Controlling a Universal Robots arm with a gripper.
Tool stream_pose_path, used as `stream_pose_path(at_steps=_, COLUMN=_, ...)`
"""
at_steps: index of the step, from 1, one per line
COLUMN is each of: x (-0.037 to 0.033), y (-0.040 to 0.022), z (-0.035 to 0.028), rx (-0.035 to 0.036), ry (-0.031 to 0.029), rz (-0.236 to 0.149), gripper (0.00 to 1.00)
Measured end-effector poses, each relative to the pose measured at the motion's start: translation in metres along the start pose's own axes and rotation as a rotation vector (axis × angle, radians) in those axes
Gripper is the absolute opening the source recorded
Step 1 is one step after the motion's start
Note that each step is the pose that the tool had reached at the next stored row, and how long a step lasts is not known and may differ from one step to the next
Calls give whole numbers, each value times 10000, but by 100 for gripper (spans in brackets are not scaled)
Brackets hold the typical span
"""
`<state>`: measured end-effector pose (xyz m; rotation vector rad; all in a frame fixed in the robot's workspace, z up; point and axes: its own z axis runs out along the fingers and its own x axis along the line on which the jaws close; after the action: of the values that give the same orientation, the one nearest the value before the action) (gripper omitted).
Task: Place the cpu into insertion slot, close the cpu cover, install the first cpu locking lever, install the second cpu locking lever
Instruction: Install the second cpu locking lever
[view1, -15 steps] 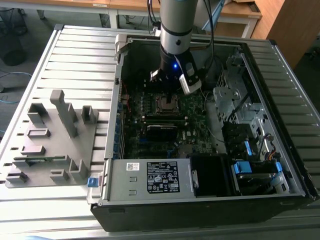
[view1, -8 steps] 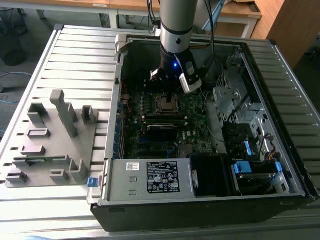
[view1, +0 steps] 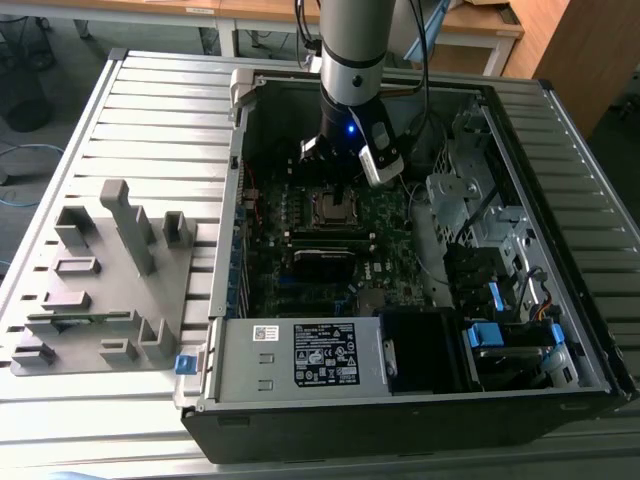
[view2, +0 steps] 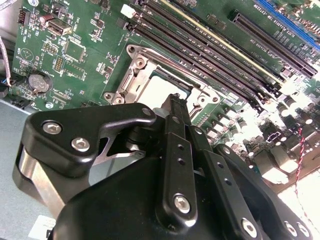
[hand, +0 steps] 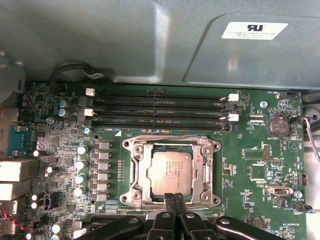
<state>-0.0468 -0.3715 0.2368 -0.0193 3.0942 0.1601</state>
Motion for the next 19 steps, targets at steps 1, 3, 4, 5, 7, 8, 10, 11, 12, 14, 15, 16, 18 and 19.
stream_pose_path(at_steps=1, x=0, y=0, z=0, rx=0, ry=0, rz=0, gripper=11)
stream_pose_path(at_steps=3, x=0, y=0, z=0, rx=0, ry=0, rz=0, gripper=11)
stream_pose_path(at_steps=4, x=0, y=0, z=0, rx=0, ry=0, rz=0, gripper=11)
stream_pose_path(at_steps=5, x=0, y=0, z=0, rx=0, ry=0, rz=0, gripper=11)
stream_pose_path(at_steps=7, x=0, y=0, z=0, rx=0, ry=0, rz=0, gripper=11)
stream_pose_path(at_steps=8, x=0, y=0, z=-1, rx=0, ry=0, rz=0, gripper=11)
stream_pose_path(at_steps=10, x=0, y=0, z=-7, rx=5, ry=3, rz=0, gripper=11)
stream_pose_path(at_steps=11, x=0, y=1, z=-15, rx=5, ry=2, rz=0, gripper=11)
stream_pose_path(at_steps=12, x=-1, y=2, z=-26, rx=2, ry=1, rz=0, gripper=11)
stream_pose_path(at_steps=14, x=-2, y=6, z=-57, rx=0, ry=-1, rz=0, gripper=11)
stream_pose_path(at_steps=15, x=-3, y=8, z=-73, rx=0, ry=-1, rz=0, gripper=11)
stream_pose_path(at_steps=16, x=-4, y=9, z=-90, rx=0, ry=-1, rz=-1, gripper=11)
stream_pose_path(at_steps=18, x=-5, y=11, z=-107, rx=1, ry=-2, rz=0, gripper=11)
stream_pose_path(at_steps=19, x=-5, y=11, z=-107, rx=0, ry=-2, rz=0, gripper=11)
